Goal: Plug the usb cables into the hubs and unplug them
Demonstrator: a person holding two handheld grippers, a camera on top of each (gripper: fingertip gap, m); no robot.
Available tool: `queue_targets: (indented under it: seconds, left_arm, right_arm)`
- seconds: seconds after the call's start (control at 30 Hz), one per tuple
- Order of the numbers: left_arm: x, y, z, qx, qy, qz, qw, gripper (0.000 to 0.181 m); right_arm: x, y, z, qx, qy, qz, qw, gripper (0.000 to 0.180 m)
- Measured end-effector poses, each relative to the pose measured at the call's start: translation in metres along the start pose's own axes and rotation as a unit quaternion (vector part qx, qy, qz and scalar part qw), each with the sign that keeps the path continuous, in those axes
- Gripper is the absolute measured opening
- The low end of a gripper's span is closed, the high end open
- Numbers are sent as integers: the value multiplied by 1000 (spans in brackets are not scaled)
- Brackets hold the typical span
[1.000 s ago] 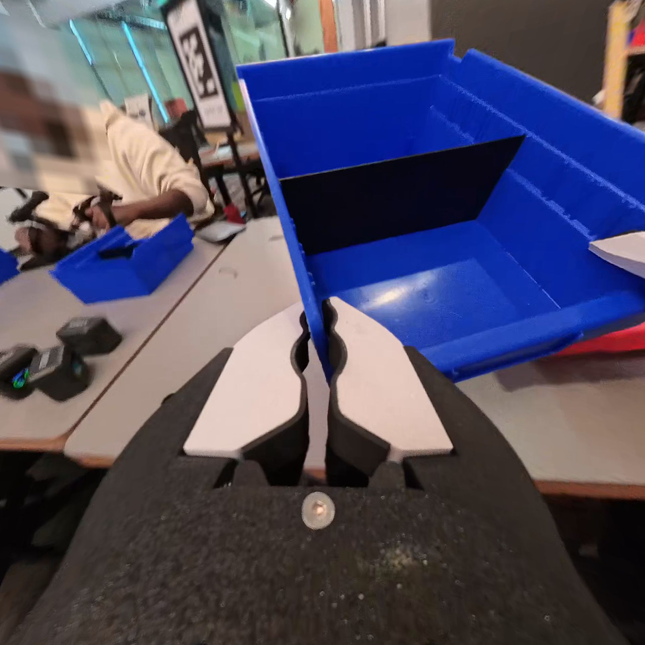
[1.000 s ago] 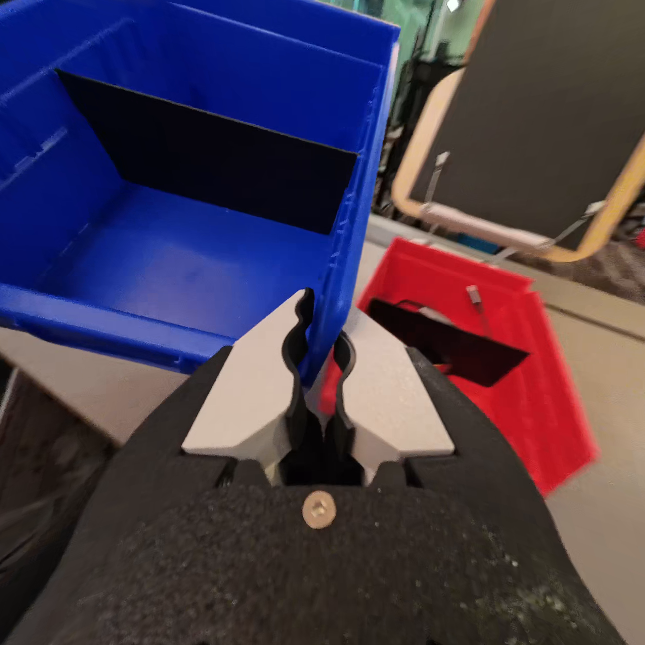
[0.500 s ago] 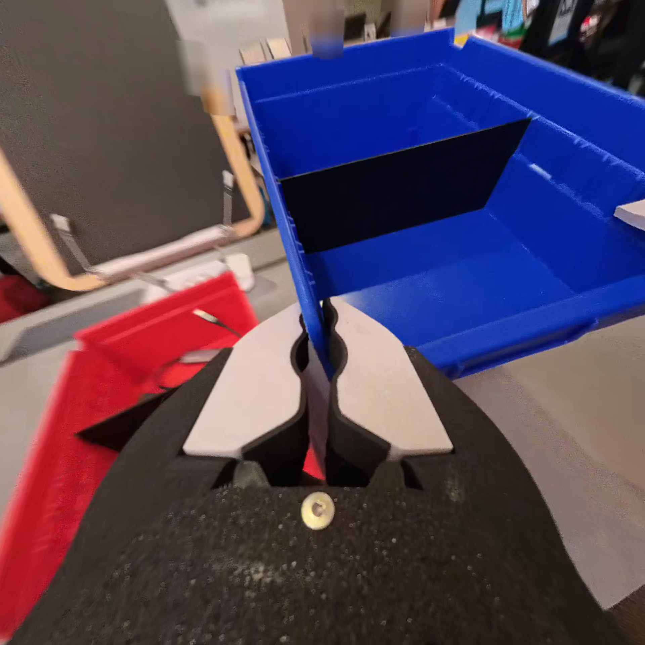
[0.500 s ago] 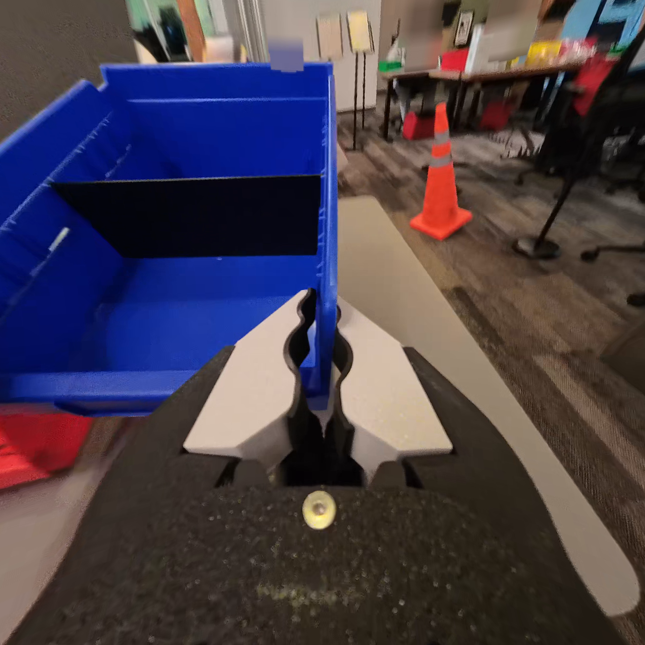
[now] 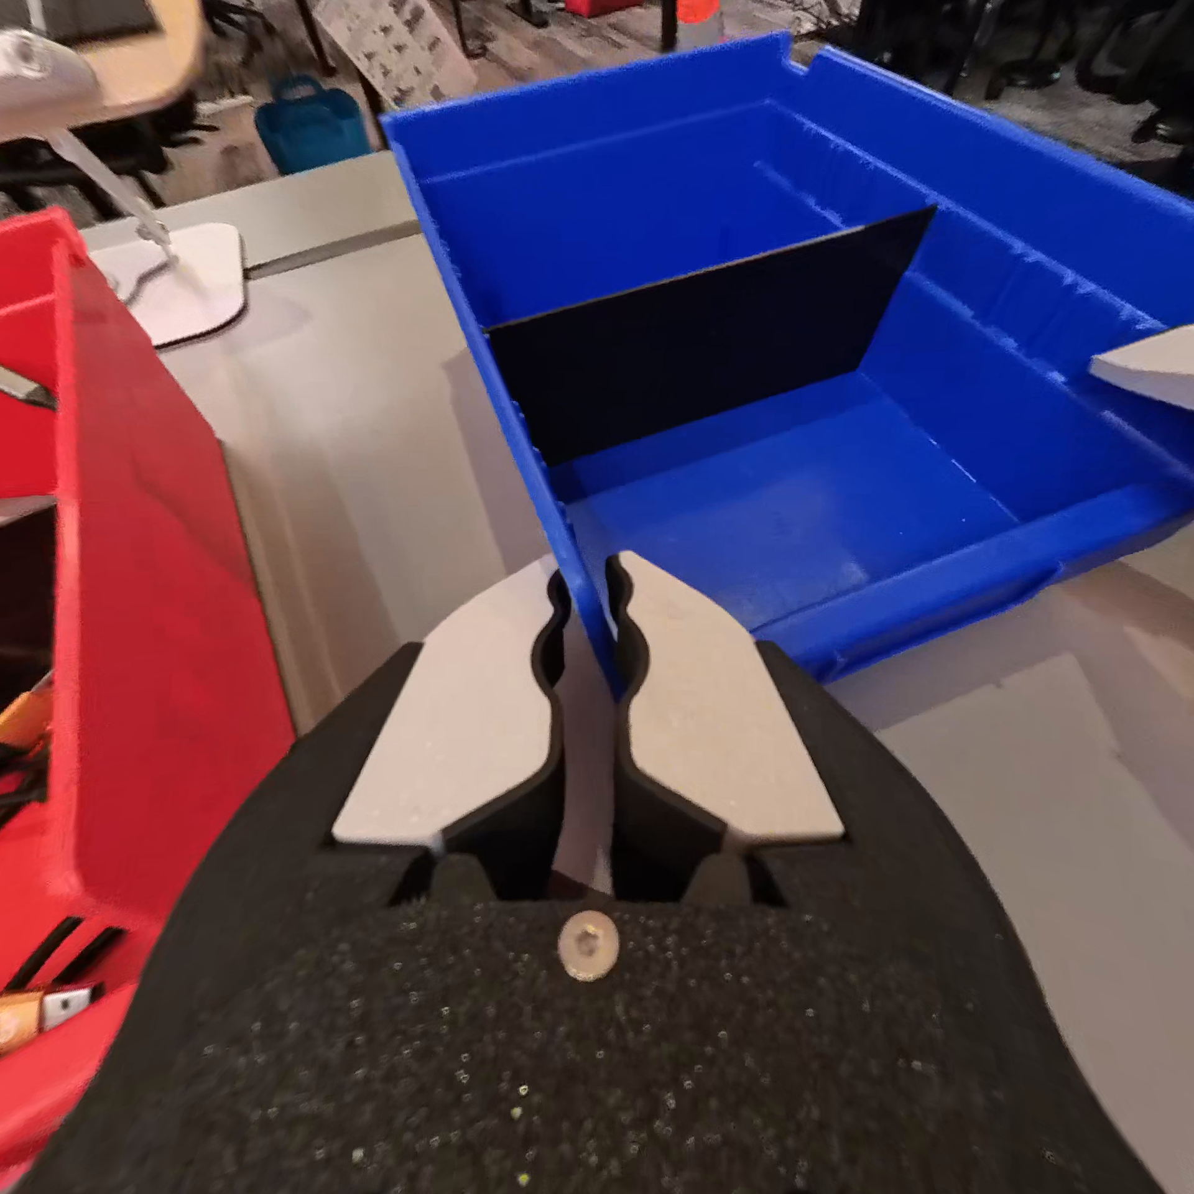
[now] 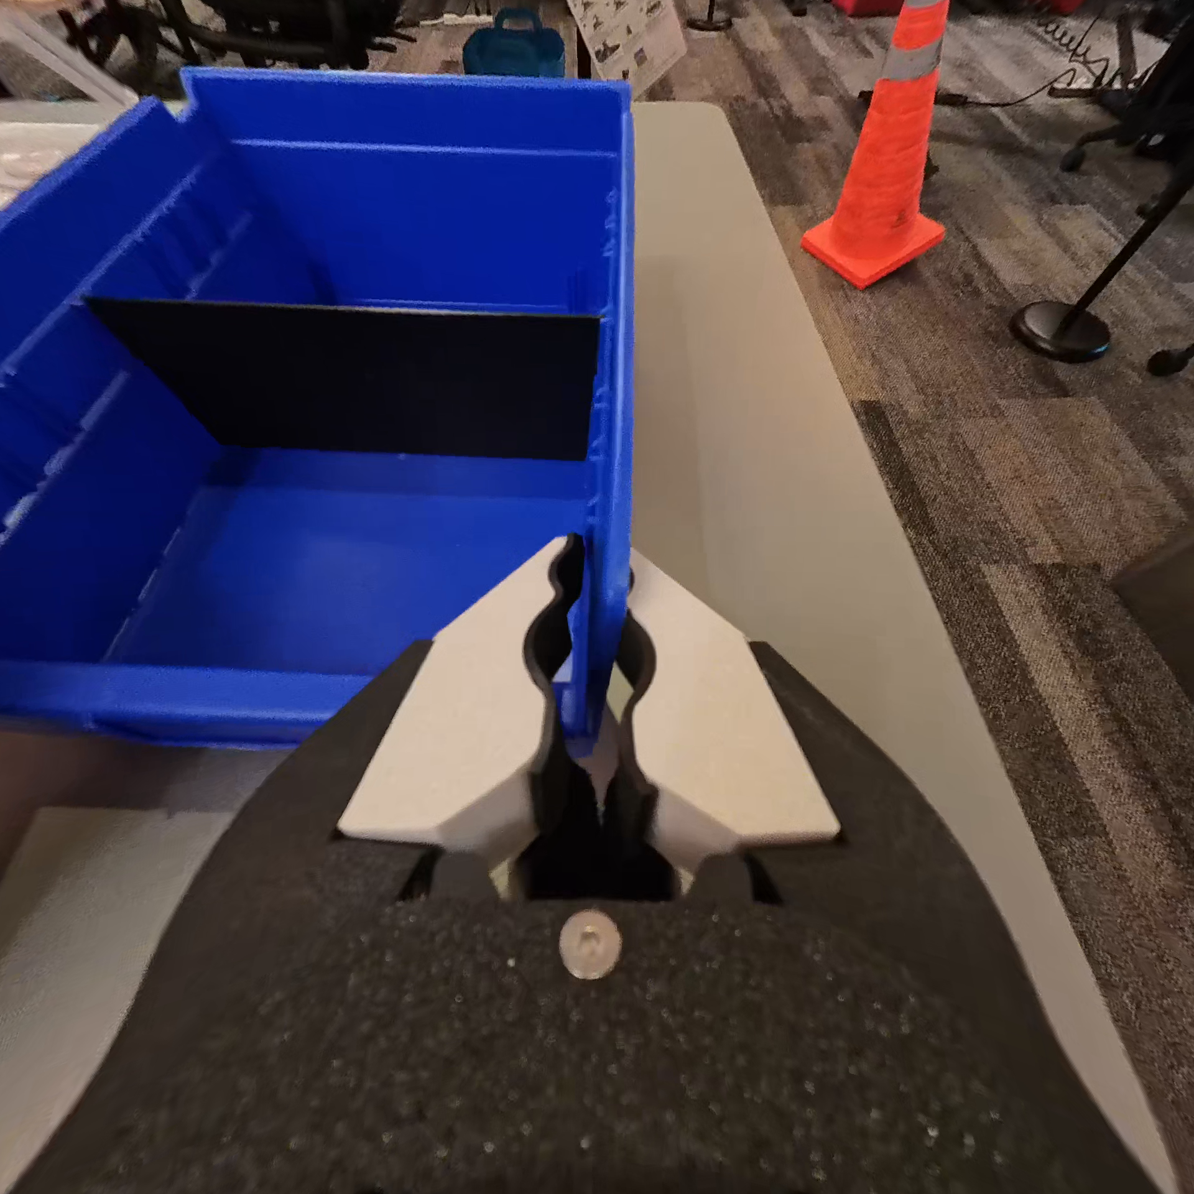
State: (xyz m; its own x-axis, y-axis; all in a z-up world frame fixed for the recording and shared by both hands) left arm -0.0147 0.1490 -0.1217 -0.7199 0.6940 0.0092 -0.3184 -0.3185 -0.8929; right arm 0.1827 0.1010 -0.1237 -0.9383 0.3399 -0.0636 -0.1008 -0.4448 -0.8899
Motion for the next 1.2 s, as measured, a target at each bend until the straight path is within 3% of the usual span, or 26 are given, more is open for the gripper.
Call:
queue_targets:
  seconds: [0.07,0.17,0.27,0.4,0.5,0.57,0.63,0.7,0.83,1.0,1.2]
  left_arm:
    - [0,-7,17,-18,33,-4,999,15]
    - [20,-20,72,-73,51,-16,996,20]
    - [81,-28,139,-135,9,-34,990,20]
    - [181,7,189,-110,-61,6,992,33]
    - [220,50,189,-63,-78,29,995,43]
    - [227,70,178,-40,-63,42,996,44]
    - [234,78,163,-15,-54,37,998,40]
    - [238,80,151,-3,-29,38,999,34]
    - [249,79,149,-2,-24,72,997,15]
    - [281,82,161,19,-63,87,994,4]
    - [380,89,208,-2,-114,116,987,2]
  right_arm:
    - [-4,0,9,-3,12,25,1000,9]
    - [-13,-6,28,-23,35,31,999,20]
    - [-11,-25,54,-62,52,23,996,26]
    - [54,-63,88,-137,-4,48,989,29]
    - [163,-64,103,-147,-144,44,978,31]
    - [237,-42,103,-108,-235,4,966,46]
    - [279,-13,85,-45,-236,-38,970,50]
    - [292,3,64,-10,-177,-40,983,47]
    - [299,3,46,-40,-76,39,996,5]
    - [334,-6,56,-44,-46,38,997,3]
    - [444,-15,65,-51,-111,81,989,7]
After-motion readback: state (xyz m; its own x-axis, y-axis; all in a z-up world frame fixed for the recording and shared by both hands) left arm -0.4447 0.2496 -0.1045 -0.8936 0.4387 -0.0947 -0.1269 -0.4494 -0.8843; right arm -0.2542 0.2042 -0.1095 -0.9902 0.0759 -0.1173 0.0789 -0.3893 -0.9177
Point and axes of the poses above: each gripper's, where its closed fingertips meet, z back along the fingers, y out of its underside, x = y × z across the jaws, the point moved 3 cm from there along z, back along the fingers, and after that the axes turned 7 degrees about y, right-handed, at the moved point
